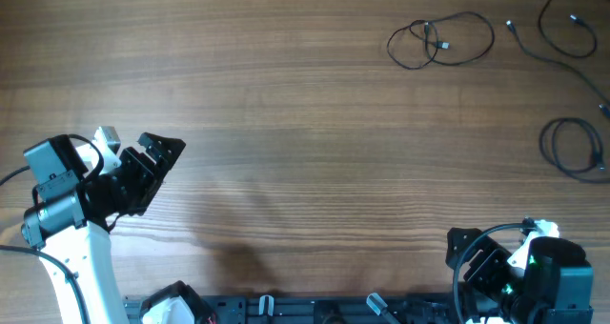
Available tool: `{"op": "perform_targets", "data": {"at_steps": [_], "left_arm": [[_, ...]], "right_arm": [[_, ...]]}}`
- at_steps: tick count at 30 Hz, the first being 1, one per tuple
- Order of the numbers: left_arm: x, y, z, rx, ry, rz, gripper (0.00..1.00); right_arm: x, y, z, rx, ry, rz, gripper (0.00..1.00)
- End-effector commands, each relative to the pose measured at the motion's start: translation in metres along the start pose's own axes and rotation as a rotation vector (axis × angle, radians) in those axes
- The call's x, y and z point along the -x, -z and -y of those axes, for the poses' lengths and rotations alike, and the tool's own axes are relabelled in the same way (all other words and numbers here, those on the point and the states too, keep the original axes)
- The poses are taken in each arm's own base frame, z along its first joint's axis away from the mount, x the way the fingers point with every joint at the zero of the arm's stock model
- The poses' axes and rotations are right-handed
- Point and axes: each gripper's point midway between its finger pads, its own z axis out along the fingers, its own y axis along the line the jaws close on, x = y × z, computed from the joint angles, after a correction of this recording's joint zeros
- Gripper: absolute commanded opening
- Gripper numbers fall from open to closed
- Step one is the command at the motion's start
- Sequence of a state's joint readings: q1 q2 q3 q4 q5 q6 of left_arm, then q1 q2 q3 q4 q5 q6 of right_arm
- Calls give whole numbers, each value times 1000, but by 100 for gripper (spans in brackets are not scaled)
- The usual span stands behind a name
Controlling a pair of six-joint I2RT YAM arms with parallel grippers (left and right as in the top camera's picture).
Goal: Untangle cables
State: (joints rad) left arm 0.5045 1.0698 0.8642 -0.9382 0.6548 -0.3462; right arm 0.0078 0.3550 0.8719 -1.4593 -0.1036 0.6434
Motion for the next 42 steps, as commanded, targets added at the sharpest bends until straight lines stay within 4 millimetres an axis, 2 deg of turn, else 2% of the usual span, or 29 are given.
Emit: {"op": "perform_targets", "data": {"at_steps": [1, 12, 18, 24, 29, 33, 42], "left_arm": [[2, 1, 0, 1, 5, 6, 100], [2, 1, 0, 1, 5, 6, 100], [2, 1, 0, 1, 5, 6, 100], [2, 1, 0, 1, 5, 6, 100], [2, 1, 0, 2, 5, 6, 100], [2, 1, 0, 2, 5, 6, 100], [2, 1, 0, 1, 5, 6, 100]], "right_arm": [[1, 1, 3, -5, -6, 21, 100], [14, 2, -8, 39, -25, 75, 100], [24, 4, -22, 103, 18, 113, 100], [23, 2, -21, 98, 28, 108, 100], [16, -8, -19, 99, 21, 68, 100], [16, -28, -20, 111, 11, 54, 100], [25, -67, -44, 253, 29, 74, 100]]}}
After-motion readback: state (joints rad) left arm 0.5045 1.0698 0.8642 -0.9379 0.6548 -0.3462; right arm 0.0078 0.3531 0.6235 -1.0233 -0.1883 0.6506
